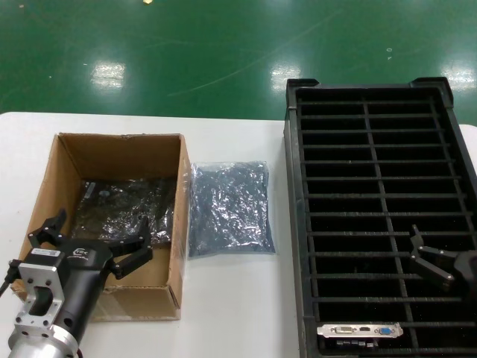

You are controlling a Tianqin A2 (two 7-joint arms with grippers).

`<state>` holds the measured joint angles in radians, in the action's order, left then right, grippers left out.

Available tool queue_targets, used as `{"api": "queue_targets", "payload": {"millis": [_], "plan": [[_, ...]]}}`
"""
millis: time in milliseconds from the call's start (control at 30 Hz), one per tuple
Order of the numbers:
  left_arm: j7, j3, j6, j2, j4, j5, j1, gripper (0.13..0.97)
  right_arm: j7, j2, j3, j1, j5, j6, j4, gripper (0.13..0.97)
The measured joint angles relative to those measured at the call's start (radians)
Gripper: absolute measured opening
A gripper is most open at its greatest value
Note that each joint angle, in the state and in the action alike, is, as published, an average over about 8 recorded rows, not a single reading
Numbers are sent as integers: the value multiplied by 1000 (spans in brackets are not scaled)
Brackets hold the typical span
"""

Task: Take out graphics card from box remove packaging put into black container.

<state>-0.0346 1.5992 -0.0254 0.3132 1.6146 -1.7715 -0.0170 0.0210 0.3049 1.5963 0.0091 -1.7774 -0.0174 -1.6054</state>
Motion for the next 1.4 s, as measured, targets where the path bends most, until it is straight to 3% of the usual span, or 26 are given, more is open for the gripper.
{"api": "queue_targets", "payload": {"millis": [1400], "plan": [[0, 0, 0, 0, 0, 0, 0, 966, 0, 0, 0, 0, 0, 0, 0, 966]]}}
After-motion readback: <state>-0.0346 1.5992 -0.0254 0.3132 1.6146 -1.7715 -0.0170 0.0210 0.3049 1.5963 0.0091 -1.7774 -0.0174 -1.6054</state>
